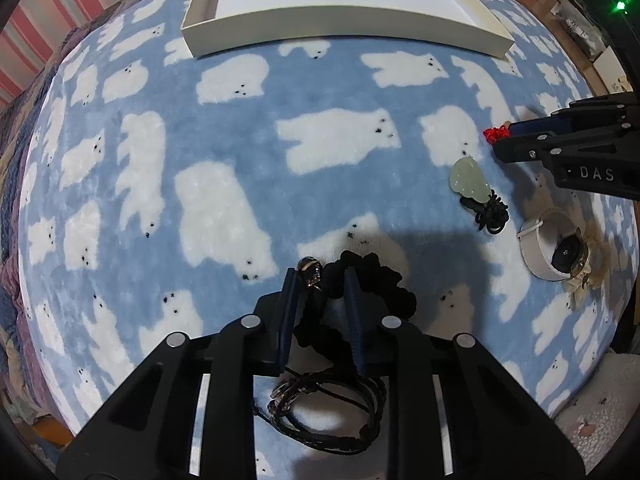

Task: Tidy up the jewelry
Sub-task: 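Grasp the black beaded bracelet with left tool while right tool grasps the red-knot charm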

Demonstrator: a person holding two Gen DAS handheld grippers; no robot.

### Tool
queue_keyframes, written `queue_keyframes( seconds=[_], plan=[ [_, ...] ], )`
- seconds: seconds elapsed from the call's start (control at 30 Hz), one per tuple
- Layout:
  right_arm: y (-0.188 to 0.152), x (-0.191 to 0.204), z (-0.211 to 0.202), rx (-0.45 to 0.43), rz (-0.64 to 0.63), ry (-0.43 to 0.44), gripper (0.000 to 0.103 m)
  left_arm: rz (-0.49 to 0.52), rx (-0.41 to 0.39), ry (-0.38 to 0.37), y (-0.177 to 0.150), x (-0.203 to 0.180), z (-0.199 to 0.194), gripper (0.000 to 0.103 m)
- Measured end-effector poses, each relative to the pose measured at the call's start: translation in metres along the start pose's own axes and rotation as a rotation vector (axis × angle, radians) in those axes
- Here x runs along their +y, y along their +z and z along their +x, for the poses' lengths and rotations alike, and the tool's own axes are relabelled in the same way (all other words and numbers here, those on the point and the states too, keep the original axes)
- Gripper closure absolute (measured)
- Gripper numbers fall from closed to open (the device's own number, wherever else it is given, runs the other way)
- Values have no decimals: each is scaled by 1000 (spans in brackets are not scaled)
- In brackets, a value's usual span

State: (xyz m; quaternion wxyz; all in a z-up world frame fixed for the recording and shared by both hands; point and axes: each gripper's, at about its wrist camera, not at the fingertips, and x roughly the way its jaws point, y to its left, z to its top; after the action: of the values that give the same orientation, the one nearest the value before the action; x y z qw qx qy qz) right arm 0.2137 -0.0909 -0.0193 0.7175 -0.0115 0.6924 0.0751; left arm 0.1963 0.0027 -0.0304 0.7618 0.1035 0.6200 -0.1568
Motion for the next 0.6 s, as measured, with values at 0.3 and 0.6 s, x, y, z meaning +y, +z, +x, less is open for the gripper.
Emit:
queue_keyframes(
  seconds=[0.3, 0.6],
  plan=[
    [9, 5, 1, -11, -20, -15, 78, 0, -3, 0, 0, -2, 0, 83],
    [5, 0, 4, -31, -27, -21, 94, 13, -19, 25, -8, -1, -6, 88]
  ],
)
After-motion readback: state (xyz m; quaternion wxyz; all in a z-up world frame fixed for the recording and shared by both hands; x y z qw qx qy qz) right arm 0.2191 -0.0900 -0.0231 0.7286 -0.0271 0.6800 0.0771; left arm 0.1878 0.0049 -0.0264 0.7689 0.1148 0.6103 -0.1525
